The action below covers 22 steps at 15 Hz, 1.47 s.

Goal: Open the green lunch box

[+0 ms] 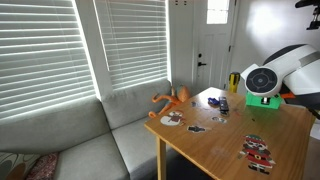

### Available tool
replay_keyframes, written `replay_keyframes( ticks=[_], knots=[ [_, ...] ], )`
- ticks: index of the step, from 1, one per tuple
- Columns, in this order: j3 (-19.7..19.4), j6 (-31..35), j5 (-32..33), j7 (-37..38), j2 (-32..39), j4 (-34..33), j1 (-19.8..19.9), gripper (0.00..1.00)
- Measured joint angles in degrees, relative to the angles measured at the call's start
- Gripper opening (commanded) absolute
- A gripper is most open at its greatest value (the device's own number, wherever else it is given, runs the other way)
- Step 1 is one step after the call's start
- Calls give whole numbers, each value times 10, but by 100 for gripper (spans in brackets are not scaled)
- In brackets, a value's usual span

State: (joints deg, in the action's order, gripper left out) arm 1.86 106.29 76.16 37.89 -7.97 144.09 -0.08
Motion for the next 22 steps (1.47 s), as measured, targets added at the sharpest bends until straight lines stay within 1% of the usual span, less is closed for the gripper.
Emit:
replay_keyframes(
  ticks=[1, 2, 15, 18, 22],
  knots=[
    [0, -1, 0, 1, 0, 0, 0, 95],
    [0, -2, 0, 1, 1, 0, 0, 100],
    [0, -3, -1, 1, 3, -3, -2, 100],
    [0, -2, -18, 1, 3, -7, -8, 100],
    [1, -2, -68, 0, 3, -13, -21, 100]
  ],
)
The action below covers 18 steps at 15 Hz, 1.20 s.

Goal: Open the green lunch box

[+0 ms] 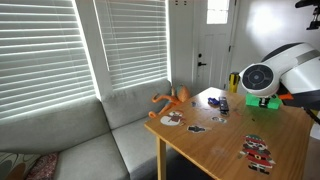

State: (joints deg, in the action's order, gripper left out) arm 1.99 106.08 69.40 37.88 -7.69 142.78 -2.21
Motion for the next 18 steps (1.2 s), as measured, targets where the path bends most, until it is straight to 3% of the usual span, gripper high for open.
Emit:
replay_keyframes(
  ticks=[8, 18],
  knots=[
    [1, 13, -80, -1, 0, -6, -3, 100],
    [0, 34, -135, -1, -6, -38, -1, 100]
  ],
)
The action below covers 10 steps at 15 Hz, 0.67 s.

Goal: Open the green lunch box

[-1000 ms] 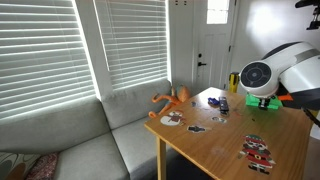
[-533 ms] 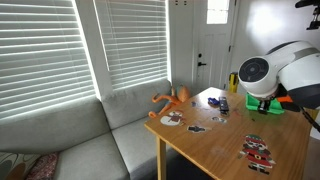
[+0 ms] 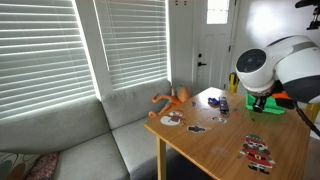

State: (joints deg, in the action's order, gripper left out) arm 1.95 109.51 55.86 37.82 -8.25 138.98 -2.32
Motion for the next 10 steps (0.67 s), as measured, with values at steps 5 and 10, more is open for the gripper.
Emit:
replay_keyframes(
  ticks=[5, 10],
  knots=[
    [-8, -2, -57, -15, -26, -54, 10, 100],
    [-18, -42, -87, -58, -43, -115, 33, 100]
  ],
)
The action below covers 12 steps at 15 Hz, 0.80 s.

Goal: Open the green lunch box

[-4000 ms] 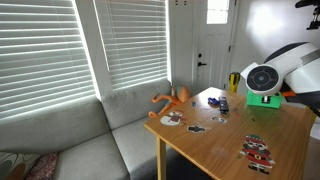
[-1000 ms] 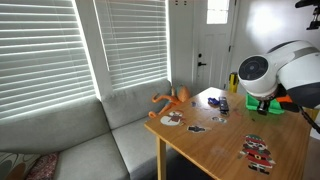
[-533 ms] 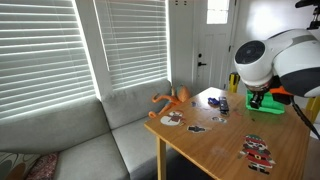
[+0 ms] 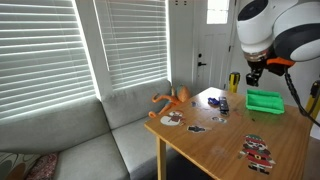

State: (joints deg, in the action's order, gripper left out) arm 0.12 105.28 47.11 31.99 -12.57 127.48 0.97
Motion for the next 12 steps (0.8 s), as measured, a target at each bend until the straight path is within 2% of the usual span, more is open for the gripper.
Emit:
replay_keyframes(
  ticks=[5, 12],
  knots=[
    [-20, -30, -37, -71, 0, -49, 20, 100],
    [-41, -30, -118, -178, -1, -86, 27, 100]
  ],
)
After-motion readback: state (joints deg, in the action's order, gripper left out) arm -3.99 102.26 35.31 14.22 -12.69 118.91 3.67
